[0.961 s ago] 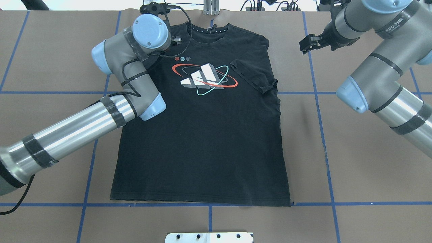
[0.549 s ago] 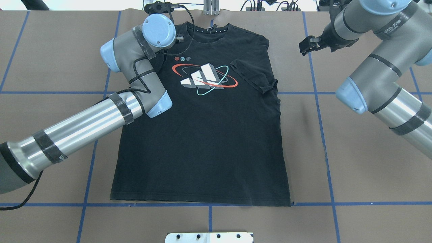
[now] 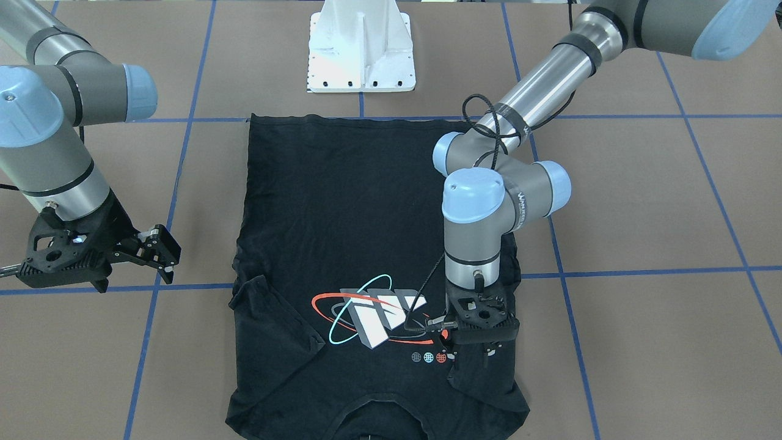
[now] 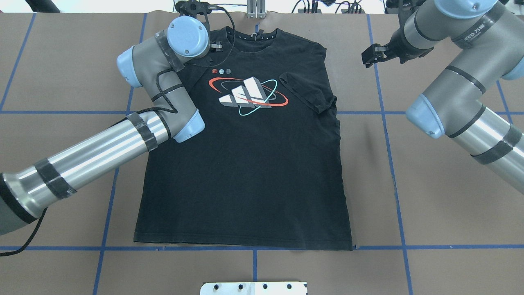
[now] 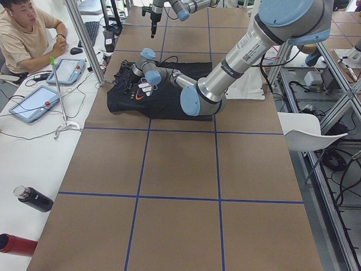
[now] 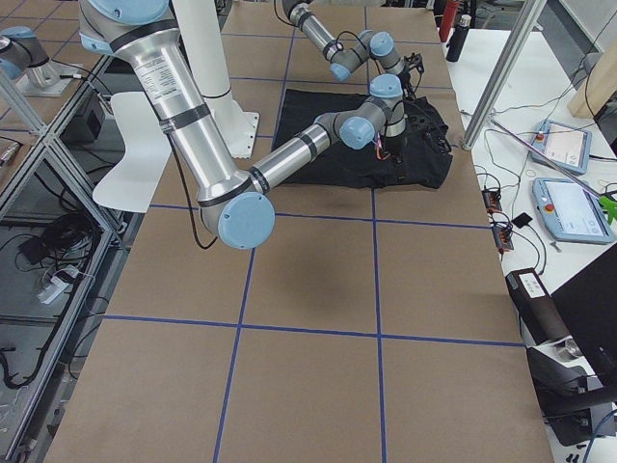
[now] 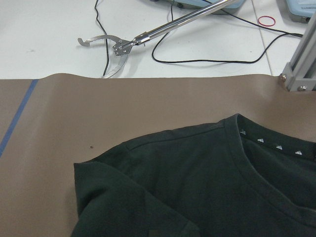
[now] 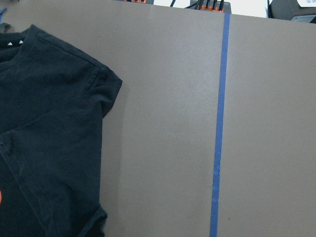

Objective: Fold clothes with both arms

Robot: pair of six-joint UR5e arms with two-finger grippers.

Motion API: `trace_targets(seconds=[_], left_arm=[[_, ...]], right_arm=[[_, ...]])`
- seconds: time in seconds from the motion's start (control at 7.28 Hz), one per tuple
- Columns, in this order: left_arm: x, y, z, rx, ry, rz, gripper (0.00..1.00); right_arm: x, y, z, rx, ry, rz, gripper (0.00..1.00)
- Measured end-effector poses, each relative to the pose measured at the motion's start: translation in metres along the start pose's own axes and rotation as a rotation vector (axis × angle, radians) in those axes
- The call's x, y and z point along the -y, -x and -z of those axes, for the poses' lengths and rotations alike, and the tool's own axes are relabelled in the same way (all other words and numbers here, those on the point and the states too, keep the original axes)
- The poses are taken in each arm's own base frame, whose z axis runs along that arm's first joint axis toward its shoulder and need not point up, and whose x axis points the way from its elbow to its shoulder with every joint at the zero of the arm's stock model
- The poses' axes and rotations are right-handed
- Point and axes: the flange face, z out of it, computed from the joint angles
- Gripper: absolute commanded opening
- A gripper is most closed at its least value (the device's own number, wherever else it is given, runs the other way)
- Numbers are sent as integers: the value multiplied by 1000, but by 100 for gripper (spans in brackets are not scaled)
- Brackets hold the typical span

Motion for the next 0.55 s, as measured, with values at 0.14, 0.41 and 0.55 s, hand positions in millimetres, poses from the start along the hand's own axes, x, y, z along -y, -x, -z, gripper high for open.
trace_targets(seconds=[0.14, 0.41, 0.55], left_arm=[[-12, 17, 20, -61, 14, -38, 100], [-43, 62, 79, -176, 21, -94, 100], [-58, 82, 110, -221, 21, -103, 100]], right_arm=[[-3, 6, 6, 12, -8, -11, 100], [-27, 34, 21, 56, -10, -57, 100], [-55, 46, 27, 74, -4, -79, 100]])
